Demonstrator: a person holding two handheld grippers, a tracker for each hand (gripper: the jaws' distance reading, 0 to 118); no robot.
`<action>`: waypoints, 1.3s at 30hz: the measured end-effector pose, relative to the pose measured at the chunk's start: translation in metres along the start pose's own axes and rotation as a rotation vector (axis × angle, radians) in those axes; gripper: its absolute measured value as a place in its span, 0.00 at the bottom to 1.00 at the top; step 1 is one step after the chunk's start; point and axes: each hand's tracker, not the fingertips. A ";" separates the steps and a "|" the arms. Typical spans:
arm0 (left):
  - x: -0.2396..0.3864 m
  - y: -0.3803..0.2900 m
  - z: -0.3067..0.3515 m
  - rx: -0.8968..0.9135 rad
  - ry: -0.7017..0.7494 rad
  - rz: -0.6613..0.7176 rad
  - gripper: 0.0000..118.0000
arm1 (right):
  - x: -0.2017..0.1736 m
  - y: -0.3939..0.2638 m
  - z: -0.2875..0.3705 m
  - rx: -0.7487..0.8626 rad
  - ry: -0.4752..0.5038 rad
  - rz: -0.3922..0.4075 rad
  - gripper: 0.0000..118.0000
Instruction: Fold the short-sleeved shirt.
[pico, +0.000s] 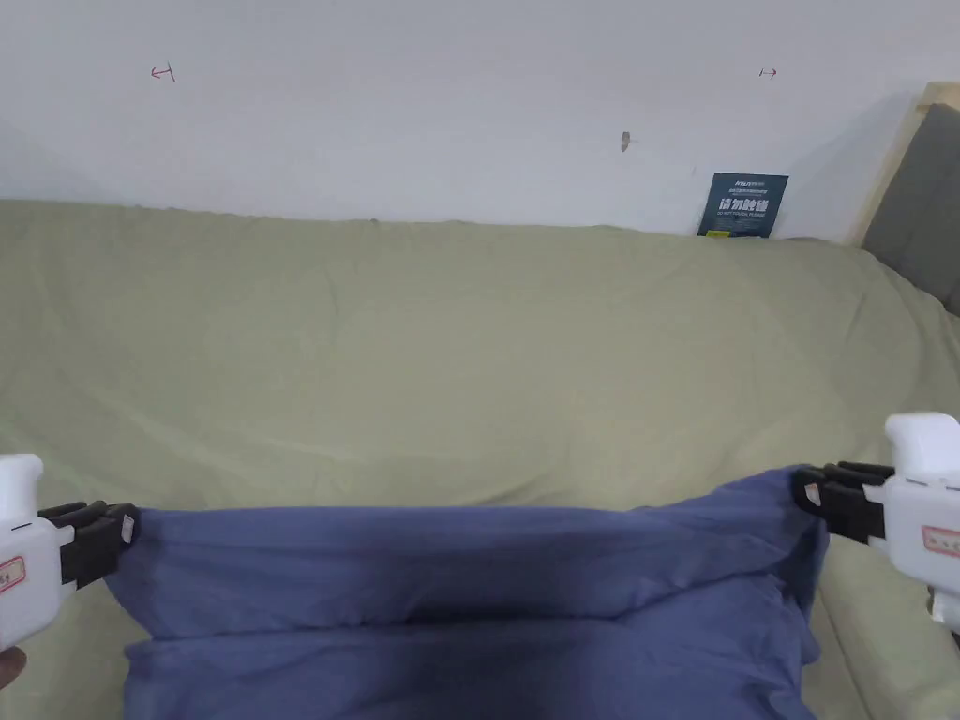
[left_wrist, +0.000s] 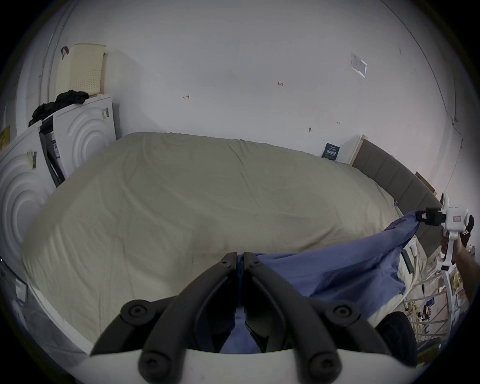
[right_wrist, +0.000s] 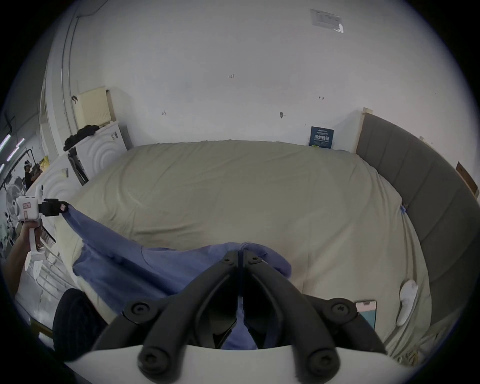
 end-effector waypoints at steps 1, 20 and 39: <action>0.000 -0.008 0.006 -0.004 0.001 0.004 0.01 | -0.003 -0.011 0.007 -0.001 0.004 -0.004 0.03; -0.009 -0.133 -0.011 -0.252 0.107 -0.029 0.02 | -0.014 -0.169 0.008 -0.192 -0.011 -0.193 0.03; -0.076 -0.150 0.088 0.014 0.021 0.320 0.00 | -0.152 -0.188 0.102 0.107 0.285 -0.305 0.11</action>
